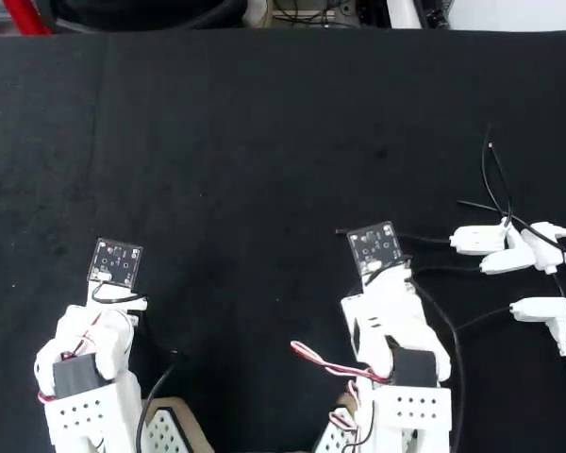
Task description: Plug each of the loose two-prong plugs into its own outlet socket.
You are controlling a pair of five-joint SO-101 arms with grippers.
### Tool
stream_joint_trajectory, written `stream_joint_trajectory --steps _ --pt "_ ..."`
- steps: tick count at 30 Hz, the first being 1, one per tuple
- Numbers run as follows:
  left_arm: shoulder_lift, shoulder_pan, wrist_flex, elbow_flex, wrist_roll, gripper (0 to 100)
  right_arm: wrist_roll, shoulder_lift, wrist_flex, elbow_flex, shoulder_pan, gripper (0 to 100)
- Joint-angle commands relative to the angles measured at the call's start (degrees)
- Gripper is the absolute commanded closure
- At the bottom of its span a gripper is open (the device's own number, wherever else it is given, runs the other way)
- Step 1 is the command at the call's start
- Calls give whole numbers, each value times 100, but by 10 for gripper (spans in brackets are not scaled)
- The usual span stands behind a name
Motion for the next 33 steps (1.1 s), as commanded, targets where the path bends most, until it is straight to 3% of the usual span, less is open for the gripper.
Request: stream_joint_trajectory --steps 1,11,16,33 --pt "-79 -31 26 84 -35 930 -44 -13 35 -4 -149 980" --pt "-79 -31 26 84 -35 930 -18 -13 79 -13 -149 981" --pt "-79 -31 26 84 -35 930 -9 -75 765 -13 -149 981" --pt "-79 -31 26 84 -35 930 -9 -92 721 -13 -141 981"
